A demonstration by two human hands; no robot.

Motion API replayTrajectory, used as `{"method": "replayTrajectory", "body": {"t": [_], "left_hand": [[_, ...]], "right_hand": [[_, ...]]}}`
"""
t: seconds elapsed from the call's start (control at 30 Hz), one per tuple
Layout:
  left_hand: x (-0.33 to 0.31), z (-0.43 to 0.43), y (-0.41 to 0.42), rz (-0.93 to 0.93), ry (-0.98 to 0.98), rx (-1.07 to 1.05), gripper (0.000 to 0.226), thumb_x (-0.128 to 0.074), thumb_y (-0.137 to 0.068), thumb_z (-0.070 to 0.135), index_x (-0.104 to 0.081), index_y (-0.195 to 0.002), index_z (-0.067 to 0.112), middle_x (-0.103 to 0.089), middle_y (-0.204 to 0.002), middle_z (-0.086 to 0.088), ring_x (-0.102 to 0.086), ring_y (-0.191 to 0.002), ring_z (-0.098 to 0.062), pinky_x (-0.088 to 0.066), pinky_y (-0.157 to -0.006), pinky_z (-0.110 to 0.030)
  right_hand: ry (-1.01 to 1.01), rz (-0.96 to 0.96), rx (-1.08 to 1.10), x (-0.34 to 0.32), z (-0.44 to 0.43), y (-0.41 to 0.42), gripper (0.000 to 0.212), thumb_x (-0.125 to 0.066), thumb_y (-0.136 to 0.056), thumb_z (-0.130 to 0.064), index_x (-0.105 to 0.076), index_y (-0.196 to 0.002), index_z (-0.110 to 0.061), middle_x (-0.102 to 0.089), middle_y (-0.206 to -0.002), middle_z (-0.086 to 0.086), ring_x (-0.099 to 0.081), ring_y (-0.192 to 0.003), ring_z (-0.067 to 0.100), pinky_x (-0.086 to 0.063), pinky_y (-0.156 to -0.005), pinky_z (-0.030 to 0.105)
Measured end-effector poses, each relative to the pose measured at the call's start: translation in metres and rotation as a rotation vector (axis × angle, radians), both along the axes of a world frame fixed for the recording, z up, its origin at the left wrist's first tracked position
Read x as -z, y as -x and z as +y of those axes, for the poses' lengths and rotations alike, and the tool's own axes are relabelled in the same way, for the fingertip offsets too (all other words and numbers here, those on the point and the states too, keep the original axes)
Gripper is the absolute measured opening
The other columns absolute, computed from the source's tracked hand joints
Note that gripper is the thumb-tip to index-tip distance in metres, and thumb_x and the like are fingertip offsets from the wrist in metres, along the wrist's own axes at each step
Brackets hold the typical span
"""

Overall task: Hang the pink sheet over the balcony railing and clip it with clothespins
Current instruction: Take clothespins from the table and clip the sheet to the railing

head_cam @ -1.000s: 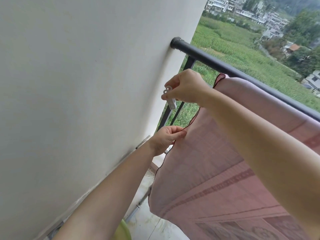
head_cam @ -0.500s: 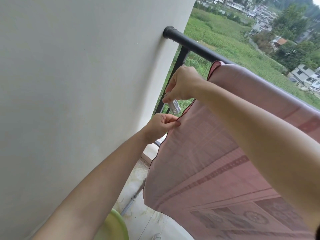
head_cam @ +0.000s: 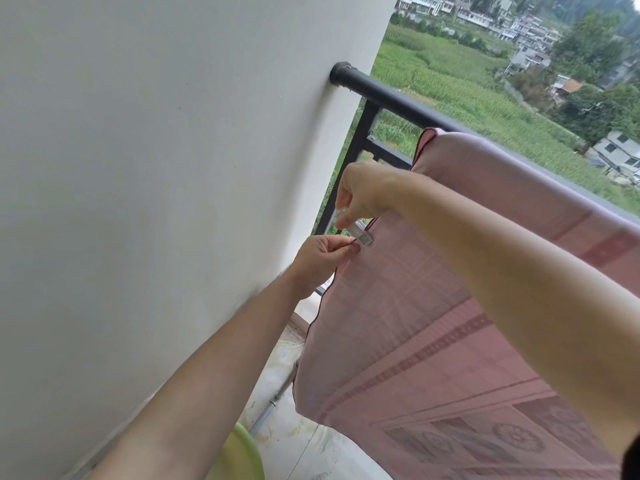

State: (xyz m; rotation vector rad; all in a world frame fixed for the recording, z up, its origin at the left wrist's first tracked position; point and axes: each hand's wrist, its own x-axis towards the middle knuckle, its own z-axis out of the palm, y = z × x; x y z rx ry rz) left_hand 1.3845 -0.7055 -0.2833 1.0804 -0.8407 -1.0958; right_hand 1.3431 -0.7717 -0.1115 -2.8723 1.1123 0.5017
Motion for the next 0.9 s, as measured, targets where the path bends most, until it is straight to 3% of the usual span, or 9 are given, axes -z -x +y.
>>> {"method": "replayTrajectory", "body": {"t": [0.13, 0.27, 0.37, 0.47, 0.57, 0.67, 0.73, 0.83, 0.9], "left_hand": [[0.003, 0.007, -0.009, -0.070, -0.055, -0.046, 0.015, -0.070, -0.088, 0.019, -0.076, -0.097, 0.009, -0.075, -0.089, -0.005, -0.066, -0.080, -0.011, -0.055, -0.076, -0.028], [0.011, 0.025, -0.034, -0.333, -0.215, -0.376, 0.016, -0.059, -0.093, 0.028, -0.071, -0.087, 0.020, -0.069, -0.083, 0.001, -0.063, -0.082, -0.014, -0.053, -0.078, -0.033], [0.013, 0.043, -0.056, -0.684, -0.342, -0.601, 0.033, -0.043, -0.099, 0.034, -0.066, -0.114, 0.016, -0.065, -0.116, -0.009, -0.056, -0.111, -0.025, -0.043, -0.098, -0.039], [0.016, 0.066, -0.060, -0.929, -0.355, -0.736, 0.045, -0.035, -0.101, 0.035, -0.049, -0.138, 0.014, -0.042, -0.149, -0.009, -0.035, -0.137, -0.026, -0.027, -0.112, -0.039], [0.037, 0.086, -0.047, -1.098, -0.410, -0.695, 0.053, -0.029, -0.101, 0.042, -0.037, -0.147, 0.016, -0.026, -0.158, -0.011, -0.022, -0.144, -0.027, -0.018, -0.116, -0.043], [0.061, 0.098, -0.024, -1.207, -0.450, -0.574, 0.067, -0.018, -0.094, 0.052, -0.034, -0.148, 0.016, -0.022, -0.159, -0.012, -0.018, -0.146, -0.027, -0.015, -0.117, -0.043], [0.071, 0.101, -0.003, -1.284, -0.432, -0.508, 0.066, -0.018, -0.094, 0.051, -0.040, -0.145, 0.014, -0.030, -0.155, -0.013, -0.024, -0.143, -0.029, -0.019, -0.115, -0.046], [0.074, 0.104, 0.034, -1.393, -0.326, -0.444, 0.055, -0.028, -0.095, 0.045, -0.050, -0.133, 0.011, -0.049, -0.135, -0.014, -0.039, -0.131, -0.032, -0.028, -0.109, -0.049], [0.069, 0.101, 0.063, -1.458, -0.231, -0.394, 0.049, -0.032, -0.096, 0.041, -0.052, -0.129, 0.011, -0.053, -0.126, -0.012, -0.044, -0.125, -0.032, -0.029, -0.108, -0.049]], "right_hand": [[0.058, -0.049, -0.096, 0.008, -0.003, 0.006, 0.048, -0.067, -0.090, -0.043, -0.063, -0.124, -0.010, -0.065, -0.118, 0.007, -0.062, -0.101, 0.026, -0.054, -0.087, 0.039], [0.131, -0.363, -0.173, 0.006, 0.005, 0.012, 0.045, -0.046, -0.102, -0.037, -0.049, -0.142, -0.016, -0.053, -0.140, 0.006, -0.052, -0.125, 0.026, -0.046, -0.094, 0.036], [0.380, -0.659, -0.375, 0.020, 0.014, 0.020, 0.041, -0.047, -0.101, -0.036, -0.055, -0.136, -0.017, -0.057, -0.135, 0.005, -0.059, -0.116, 0.026, -0.054, -0.079, 0.040], [0.483, -0.761, -0.451, 0.053, 0.025, 0.039, 0.039, -0.050, -0.100, -0.034, -0.058, -0.133, -0.015, -0.058, -0.135, 0.008, -0.060, -0.115, 0.026, -0.051, -0.084, 0.038], [0.407, -0.762, -0.403, 0.110, 0.041, 0.072, 0.043, -0.049, -0.099, -0.031, -0.054, -0.137, -0.012, -0.053, -0.142, 0.013, -0.052, -0.126, 0.028, -0.041, -0.102, 0.039], [0.322, -0.700, -0.290, 0.171, 0.058, 0.112, 0.046, -0.049, -0.096, -0.029, -0.047, -0.139, -0.013, -0.047, -0.146, 0.015, -0.053, -0.122, 0.030, -0.046, -0.097, 0.043], [0.310, -0.674, -0.209, 0.202, 0.067, 0.143, 0.046, -0.054, -0.094, -0.025, -0.049, -0.137, -0.010, -0.046, -0.147, 0.017, -0.055, -0.120, 0.034, -0.047, -0.095, 0.044], [0.323, -0.687, -0.062, 0.225, 0.079, 0.195, 0.051, -0.059, -0.091, -0.023, -0.051, -0.139, -0.005, -0.043, -0.150, 0.020, -0.049, -0.130, 0.035, -0.045, -0.099, 0.046], [0.330, -0.702, 0.049, 0.230, 0.086, 0.234, 0.055, -0.058, -0.092, -0.024, -0.047, -0.142, -0.005, -0.038, -0.152, 0.020, -0.044, -0.136, 0.036, -0.044, -0.103, 0.046]]}}
